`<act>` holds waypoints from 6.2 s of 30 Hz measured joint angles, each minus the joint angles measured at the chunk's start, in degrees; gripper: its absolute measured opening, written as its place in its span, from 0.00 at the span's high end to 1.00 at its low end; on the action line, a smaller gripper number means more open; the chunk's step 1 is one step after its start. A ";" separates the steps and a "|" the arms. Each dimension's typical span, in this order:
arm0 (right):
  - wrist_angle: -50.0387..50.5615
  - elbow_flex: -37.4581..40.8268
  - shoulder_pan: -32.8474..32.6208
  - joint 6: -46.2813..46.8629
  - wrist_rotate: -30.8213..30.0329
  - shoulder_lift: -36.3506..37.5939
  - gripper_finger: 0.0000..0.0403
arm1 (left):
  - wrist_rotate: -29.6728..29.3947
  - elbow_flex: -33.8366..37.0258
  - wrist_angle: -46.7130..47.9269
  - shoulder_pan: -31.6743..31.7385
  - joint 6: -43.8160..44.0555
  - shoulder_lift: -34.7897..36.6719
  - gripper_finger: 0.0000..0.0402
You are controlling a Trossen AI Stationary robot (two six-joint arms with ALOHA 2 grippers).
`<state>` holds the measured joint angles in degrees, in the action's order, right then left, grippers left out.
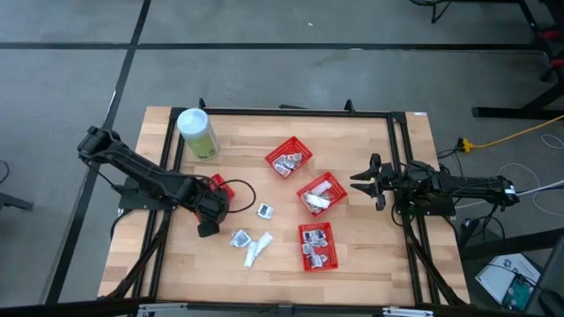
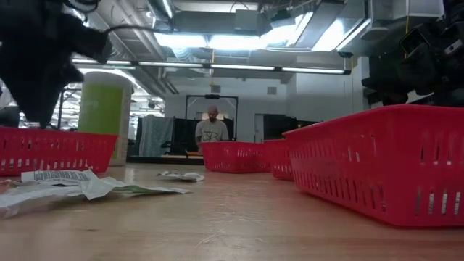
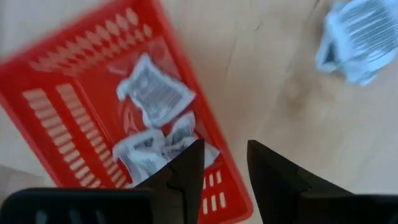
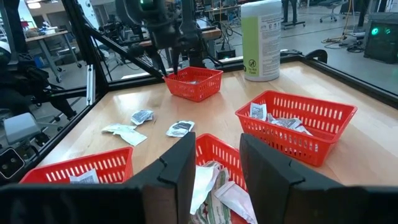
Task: Pick & Place First Aid Supplies
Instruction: Adjust the red container, then put the gray towelette pack into the red container
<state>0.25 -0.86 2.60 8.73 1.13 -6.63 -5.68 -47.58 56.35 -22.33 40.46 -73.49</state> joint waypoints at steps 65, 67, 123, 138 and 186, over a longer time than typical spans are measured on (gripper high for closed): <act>-0.02 0.00 0.01 -0.09 -0.02 0.00 0.69 | -39.20 5.28 -19.97 -2.25 -63.39 -13.04 0.99; -0.02 0.00 0.01 0.00 0.00 0.00 0.69 | -41.15 5.28 -19.99 -1.96 -65.09 -14.11 0.99; 0.00 0.00 -0.01 -0.11 0.00 0.00 0.69 | -2.64 5.28 -6.61 14.51 -18.65 -0.94 0.84; 0.00 0.00 0.00 -0.02 0.00 0.00 0.69 | -7.92 -4.10 -21.19 10.03 -34.53 -0.94 0.77; 0.00 0.00 0.00 -0.09 -0.01 0.02 0.69 | -6.30 -4.19 -46.02 7.20 -40.35 -31.02 0.99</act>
<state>0.25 -0.86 2.60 8.64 1.12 -6.61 -11.98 -51.77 10.33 -15.13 0.12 -104.51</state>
